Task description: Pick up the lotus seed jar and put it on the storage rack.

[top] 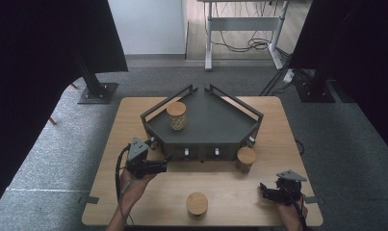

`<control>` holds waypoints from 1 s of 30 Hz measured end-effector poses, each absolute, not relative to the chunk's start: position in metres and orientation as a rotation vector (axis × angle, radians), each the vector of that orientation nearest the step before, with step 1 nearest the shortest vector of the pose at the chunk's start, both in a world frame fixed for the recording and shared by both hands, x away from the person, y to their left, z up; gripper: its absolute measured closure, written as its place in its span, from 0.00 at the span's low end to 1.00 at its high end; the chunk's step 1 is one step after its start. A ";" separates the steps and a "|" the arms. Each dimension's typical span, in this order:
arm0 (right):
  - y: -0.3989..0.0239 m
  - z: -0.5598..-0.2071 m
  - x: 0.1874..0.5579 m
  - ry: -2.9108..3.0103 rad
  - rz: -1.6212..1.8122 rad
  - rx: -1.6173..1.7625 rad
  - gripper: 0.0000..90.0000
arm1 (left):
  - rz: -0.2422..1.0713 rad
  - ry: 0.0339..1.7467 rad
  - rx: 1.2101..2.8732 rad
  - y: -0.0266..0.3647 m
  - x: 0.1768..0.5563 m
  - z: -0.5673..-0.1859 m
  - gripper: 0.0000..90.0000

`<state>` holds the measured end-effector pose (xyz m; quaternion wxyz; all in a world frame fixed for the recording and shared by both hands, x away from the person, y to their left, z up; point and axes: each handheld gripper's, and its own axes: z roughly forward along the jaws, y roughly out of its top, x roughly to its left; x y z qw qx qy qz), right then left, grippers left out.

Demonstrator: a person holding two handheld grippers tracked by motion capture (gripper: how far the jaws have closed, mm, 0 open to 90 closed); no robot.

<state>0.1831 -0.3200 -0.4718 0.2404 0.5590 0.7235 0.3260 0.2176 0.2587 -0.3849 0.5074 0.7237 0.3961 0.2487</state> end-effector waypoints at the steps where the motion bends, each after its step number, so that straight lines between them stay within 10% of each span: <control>1: -0.320 -0.472 0.183 1.980 0.892 1.530 0.05 | 0.596 0.959 1.747 0.259 0.217 -0.386 0.05; 30: -0.319 -0.472 0.183 1.978 0.890 1.531 0.05 | 0.543 1.062 1.773 0.278 0.204 -0.413 0.05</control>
